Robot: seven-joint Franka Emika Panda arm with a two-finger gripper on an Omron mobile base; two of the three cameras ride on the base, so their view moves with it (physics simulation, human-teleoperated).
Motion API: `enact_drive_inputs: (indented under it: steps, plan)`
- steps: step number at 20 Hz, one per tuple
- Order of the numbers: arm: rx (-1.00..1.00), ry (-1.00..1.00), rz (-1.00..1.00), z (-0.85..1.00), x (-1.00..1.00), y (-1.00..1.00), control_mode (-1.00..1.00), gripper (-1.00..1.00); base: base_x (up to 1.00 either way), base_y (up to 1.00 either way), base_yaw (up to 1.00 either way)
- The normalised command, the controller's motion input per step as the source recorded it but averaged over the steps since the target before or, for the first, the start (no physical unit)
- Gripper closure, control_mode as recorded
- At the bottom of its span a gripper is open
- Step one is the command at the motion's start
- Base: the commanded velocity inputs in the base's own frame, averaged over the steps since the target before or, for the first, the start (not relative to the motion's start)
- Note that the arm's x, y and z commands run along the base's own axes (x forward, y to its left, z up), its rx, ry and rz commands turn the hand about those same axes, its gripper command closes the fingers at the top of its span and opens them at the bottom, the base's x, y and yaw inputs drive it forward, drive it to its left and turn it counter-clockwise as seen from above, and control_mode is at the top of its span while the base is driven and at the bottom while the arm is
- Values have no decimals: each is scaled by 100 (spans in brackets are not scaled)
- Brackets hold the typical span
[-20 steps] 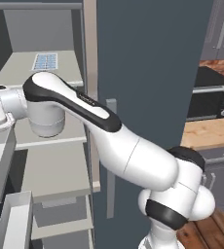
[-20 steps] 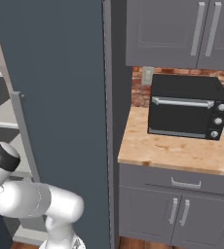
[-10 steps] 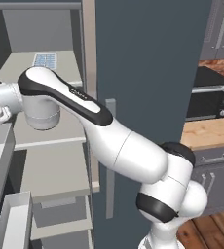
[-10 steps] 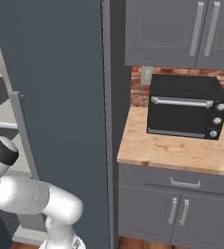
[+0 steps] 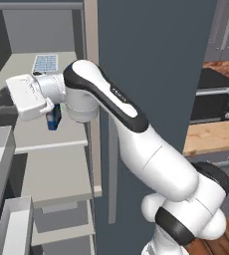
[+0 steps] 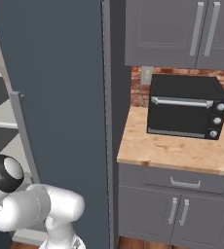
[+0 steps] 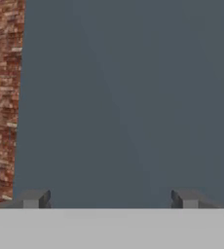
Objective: Open the freezer door, pick up the ice cube tray from the freezer, and place it on the dining counter.
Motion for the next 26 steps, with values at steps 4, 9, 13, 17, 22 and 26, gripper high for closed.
enact_drive_inputs:
  steps: [4,9,13,17,22,26]
  plan:
    - [0,0,-18,7,-6,-100,-100,-100,0,0,0]
    - [-8,0,-20,1,-3,-97,-100,-100,0,0,0]
    - [-13,0,-24,0,0,-90,-100,-100,0,0,0]
    - [-19,0,-32,-3,0,-67,-100,-100,0,0,0]
    - [-19,0,-34,-3,0,-71,-100,-100,0,0,0]
    - [-17,0,-34,-5,0,-79,-100,-100,0,0,0]
